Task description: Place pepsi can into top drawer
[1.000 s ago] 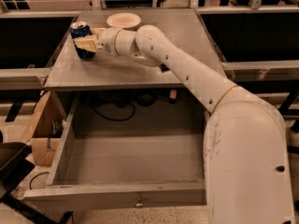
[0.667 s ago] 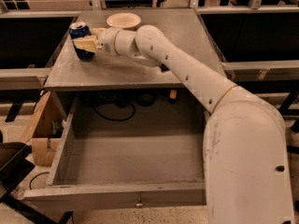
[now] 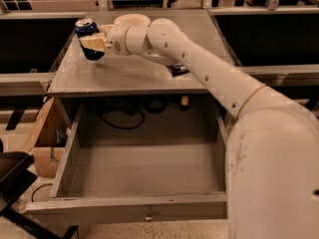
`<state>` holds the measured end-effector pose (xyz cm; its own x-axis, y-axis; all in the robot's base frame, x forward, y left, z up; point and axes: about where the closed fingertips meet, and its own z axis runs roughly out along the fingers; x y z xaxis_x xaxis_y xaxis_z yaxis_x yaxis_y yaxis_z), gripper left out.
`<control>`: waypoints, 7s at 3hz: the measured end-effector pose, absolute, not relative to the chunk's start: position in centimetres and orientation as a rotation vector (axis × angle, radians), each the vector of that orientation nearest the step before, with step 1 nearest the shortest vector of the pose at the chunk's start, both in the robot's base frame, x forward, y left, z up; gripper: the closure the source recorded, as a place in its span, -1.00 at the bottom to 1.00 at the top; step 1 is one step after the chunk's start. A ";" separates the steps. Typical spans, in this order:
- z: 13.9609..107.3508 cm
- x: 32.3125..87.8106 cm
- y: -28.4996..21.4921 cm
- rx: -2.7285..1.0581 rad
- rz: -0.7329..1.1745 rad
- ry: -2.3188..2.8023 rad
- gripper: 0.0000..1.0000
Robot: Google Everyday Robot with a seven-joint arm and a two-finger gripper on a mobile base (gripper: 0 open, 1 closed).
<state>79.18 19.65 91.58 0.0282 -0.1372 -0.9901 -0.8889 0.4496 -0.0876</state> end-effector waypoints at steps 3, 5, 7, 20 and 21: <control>100.4 61.1 13.2 -1.006 0.628 1.467 1.00; 90.7 46.5 15.5 -1.091 0.867 1.519 1.00; 86.4 45.6 7.5 -0.984 0.831 1.533 1.00; 73.0 50.5 14.9 -1.337 1.101 1.200 -1.00; 77.8 48.8 12.7 -1.466 1.106 1.139 -1.00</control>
Offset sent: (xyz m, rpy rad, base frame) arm -0.2018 -0.1011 0.0953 -0.1247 -0.0254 -0.0907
